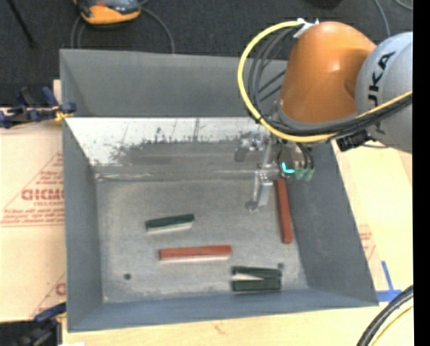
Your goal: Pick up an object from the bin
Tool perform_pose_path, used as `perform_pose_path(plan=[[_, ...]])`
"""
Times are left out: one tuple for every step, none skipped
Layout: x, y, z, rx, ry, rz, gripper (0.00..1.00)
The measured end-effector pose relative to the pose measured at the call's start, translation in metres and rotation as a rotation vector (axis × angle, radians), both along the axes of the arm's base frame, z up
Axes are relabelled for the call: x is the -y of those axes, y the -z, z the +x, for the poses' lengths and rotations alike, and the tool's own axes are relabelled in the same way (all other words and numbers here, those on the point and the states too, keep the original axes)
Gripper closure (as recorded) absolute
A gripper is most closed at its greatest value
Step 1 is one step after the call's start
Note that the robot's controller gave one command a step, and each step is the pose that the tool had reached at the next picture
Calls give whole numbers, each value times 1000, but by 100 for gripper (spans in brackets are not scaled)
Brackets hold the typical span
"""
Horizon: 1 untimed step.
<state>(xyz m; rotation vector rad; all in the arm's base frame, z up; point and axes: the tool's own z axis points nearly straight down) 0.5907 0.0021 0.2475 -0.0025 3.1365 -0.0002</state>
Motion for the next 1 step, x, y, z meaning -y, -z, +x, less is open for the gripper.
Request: perform_pose_path(plan=[[0,0,0,0,0,0,0]])
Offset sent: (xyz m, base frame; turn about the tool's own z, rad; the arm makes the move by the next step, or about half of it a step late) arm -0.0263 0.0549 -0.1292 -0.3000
